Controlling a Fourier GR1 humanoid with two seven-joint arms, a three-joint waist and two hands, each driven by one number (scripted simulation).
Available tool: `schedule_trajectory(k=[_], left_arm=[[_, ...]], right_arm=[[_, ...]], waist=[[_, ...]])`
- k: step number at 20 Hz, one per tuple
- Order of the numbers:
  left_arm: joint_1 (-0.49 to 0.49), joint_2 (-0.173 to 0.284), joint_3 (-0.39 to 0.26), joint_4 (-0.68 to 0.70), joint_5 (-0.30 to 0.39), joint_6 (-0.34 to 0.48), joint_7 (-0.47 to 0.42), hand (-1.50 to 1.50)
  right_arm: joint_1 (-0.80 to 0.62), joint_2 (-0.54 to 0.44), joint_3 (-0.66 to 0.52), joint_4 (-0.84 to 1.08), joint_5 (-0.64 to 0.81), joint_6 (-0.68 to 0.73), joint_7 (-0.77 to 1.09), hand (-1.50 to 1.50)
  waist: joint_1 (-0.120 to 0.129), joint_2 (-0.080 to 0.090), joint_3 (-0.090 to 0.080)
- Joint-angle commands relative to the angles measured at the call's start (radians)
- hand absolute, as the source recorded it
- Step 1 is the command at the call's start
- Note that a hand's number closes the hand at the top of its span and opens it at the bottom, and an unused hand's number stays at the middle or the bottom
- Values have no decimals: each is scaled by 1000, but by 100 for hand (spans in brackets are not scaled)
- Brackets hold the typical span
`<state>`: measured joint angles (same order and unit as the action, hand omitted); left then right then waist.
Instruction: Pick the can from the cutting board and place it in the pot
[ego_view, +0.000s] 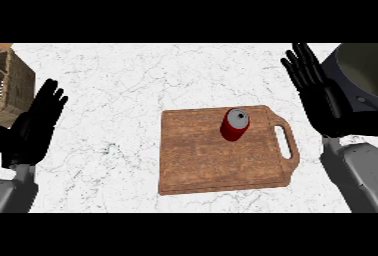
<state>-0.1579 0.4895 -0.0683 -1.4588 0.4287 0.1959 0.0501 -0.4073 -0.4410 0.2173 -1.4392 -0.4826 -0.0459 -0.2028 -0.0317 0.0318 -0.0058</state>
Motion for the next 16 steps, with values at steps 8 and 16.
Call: schedule_trajectory(k=[8,16], left_arm=[[60,-127,-65,-68,-92,90,-148,0],[125,-259,-202,-128,-219,180,-179,0]], right_arm=[[133,-186,-279,41,249,-215,-289,-150],[372,-16,-205,-225,291,-164,-664,-150]], waist=[[-21,-35,6],[19,-36,6]])
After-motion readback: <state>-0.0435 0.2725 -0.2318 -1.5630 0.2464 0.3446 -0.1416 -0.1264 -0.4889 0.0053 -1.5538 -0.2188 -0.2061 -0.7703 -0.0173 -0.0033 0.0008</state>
